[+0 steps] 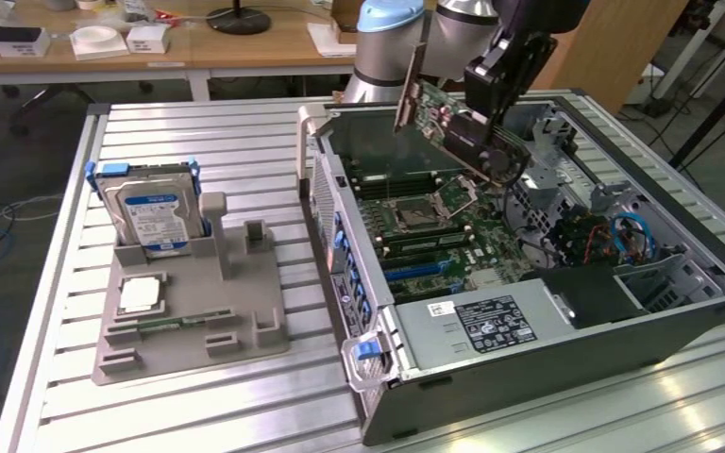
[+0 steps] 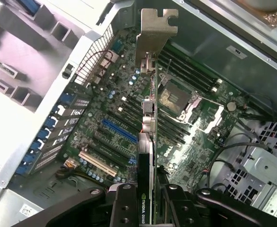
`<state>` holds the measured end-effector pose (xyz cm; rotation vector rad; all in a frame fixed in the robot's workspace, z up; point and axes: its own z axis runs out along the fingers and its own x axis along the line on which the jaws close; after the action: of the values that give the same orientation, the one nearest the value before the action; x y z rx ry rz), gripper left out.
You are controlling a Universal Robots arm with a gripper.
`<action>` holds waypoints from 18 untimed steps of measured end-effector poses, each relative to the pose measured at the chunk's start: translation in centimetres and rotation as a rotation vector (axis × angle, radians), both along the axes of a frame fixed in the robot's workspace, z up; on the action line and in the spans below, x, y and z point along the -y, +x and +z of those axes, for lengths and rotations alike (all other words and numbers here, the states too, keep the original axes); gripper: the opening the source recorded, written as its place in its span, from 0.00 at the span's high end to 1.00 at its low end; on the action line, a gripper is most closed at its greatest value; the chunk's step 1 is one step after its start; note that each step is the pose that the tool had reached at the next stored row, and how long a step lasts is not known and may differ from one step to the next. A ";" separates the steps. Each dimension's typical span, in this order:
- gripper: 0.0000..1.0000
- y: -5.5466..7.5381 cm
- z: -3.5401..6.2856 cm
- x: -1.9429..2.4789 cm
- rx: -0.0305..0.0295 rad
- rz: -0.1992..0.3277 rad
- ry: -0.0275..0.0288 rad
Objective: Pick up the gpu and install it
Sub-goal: 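Insert the gpu into the slot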
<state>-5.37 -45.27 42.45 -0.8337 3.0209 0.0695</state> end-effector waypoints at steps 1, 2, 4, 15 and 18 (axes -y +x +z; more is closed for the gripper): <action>0.74 0.0 0.00 0.00 0.0000 0.007 0.0000; 0.74 0.0 0.00 0.00 -0.0001 0.014 0.0000; 0.74 0.0 0.00 0.00 0.0000 0.028 0.0000; 0.74 0.0 0.00 0.00 0.0000 0.112 -0.0001; 0.74 0.0 0.00 0.00 0.0000 0.136 -0.0001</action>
<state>-5.37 -45.27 42.45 -1.0383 2.9600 0.0701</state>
